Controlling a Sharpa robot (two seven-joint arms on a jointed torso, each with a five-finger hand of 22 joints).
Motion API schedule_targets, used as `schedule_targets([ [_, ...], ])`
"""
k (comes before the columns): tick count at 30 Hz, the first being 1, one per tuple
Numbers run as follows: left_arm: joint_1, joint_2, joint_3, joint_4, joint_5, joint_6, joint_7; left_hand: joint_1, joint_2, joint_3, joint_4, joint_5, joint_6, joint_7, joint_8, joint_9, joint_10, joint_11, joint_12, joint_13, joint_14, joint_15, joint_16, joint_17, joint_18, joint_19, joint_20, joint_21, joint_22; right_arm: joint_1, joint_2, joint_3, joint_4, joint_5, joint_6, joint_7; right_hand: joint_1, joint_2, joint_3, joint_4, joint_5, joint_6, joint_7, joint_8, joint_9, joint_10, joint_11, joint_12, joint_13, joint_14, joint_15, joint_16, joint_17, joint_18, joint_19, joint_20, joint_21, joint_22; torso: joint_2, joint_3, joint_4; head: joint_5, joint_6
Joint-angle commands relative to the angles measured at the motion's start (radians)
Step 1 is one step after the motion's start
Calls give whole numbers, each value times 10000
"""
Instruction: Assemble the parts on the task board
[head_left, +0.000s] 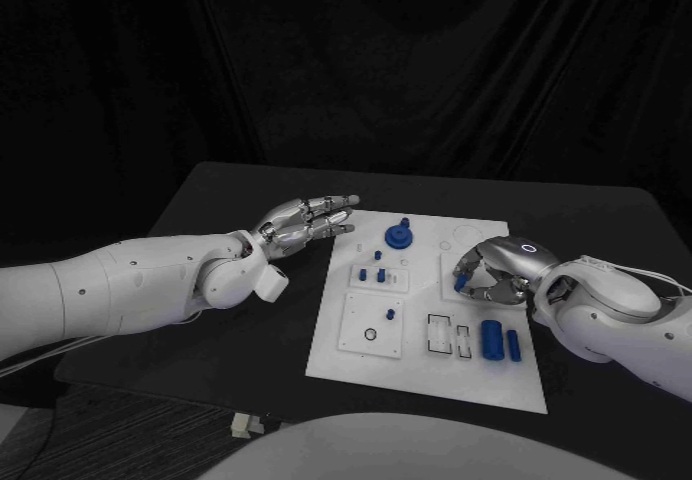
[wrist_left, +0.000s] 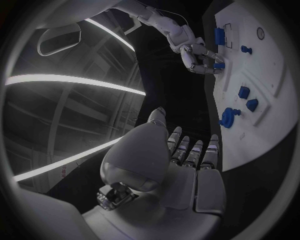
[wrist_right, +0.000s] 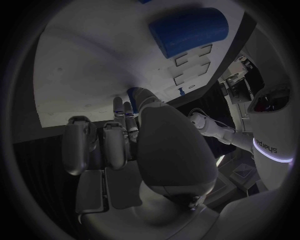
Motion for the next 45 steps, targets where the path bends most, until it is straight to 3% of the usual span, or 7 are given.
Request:
schedule_targets([
  [1, -11, 6, 10, 26, 77, -41, 237, 71, 1, -37, 6, 23, 11, -46, 51, 10, 38, -5, 20, 3, -15, -68, -33, -11, 4, -74, 7, -51, -27, -28, 31, 5, -26, 6, 177, 158, 124, 1, 67, 0, 59, 66, 32, 65, 18, 13, -3, 59, 12, 408, 46, -57, -78, 155, 99, 75, -83, 1901, 0, 0, 1, 13, -2],
  [14, -18, 16, 9, 13, 77, 12, 189, 74, 4, -36, 7, 24, 17, -34, 57, 10, 34, -13, 20, 2, -8, -67, -27, -8, 5, -51, 5, -39, 12, -31, 52, 5, 25, 131, 113, 336, 181, -39, 276, -24, -143, 292, 57, 268, 154, 97, 19, 221, 33, 382, 74, -106, -172, 167, 67, 101, -150, 1882, -1, -1, -3, 26, -2],
  [20, -24, 29, 9, -5, 77, 55, 133, 89, 31, -27, 16, 33, 104, 94, 106, 22, 27, -77, 26, 3, -5, -64, -22, -6, 25, -30, 17, -29, 26, -31, 16, 6, 100, 157, -86, 432, 510, 58, 586, -264, -162, 801, -89, 690, 441, 485, -136, 466, 69, 393, -52, -118, -186, 177, 61, 20, -176, 1876, -2, 1, -4, 42, -2],
  [23, -28, 35, 9, -11, 77, 73, 110, 95, 34, -27, 18, 32, 141, 145, 128, 27, 18, -99, 12, 0, -6, -64, -21, -5, 32, -26, 19, -28, 23, -30, -24, 6, 163, 165, -195, 467, 705, 111, 1050, -424, -823, 917, -147, 868, 638, 683, -216, 516, 26, 390, -132, -154, -236, 180, 51, -70, -212, 1869, -1, 2, -3, 64, -2],
  [34, -40, 47, 9, -43, 77, 111, 20, 97, 37, -26, 19, 32, 127, 154, 126, 25, 10, -99, -3, -3, -7, -63, -22, -6, 35, -13, 22, -21, 37, 5, -242, 8, 455, 203, -578, 550, 673, -22, 1544, -544, -1137, 1046, -206, 1012, 834, 947, -302, 557, -12, 408, -193, -149, -199, 182, 53, -128, -228, 1869, -5, 1, -2, 99, -2],
  [45, -48, 54, 9, -69, 77, 156, -115, 97, 58, -20, 30, 36, 105, 169, 125, 21, -20, -92, -44, -10, -11, -45, -23, -6, 38, -5, 32, -18, 36, 323, -465, 9, 794, 638, -626, 437, 590, -43, 1692, -541, -1257, 1123, -236, 1053, 892, 1047, -334, 540, -35, 397, -218, -184, -267, 192, 35, -150, -280, 1855, -1, 0, 0, 136, -2],
])
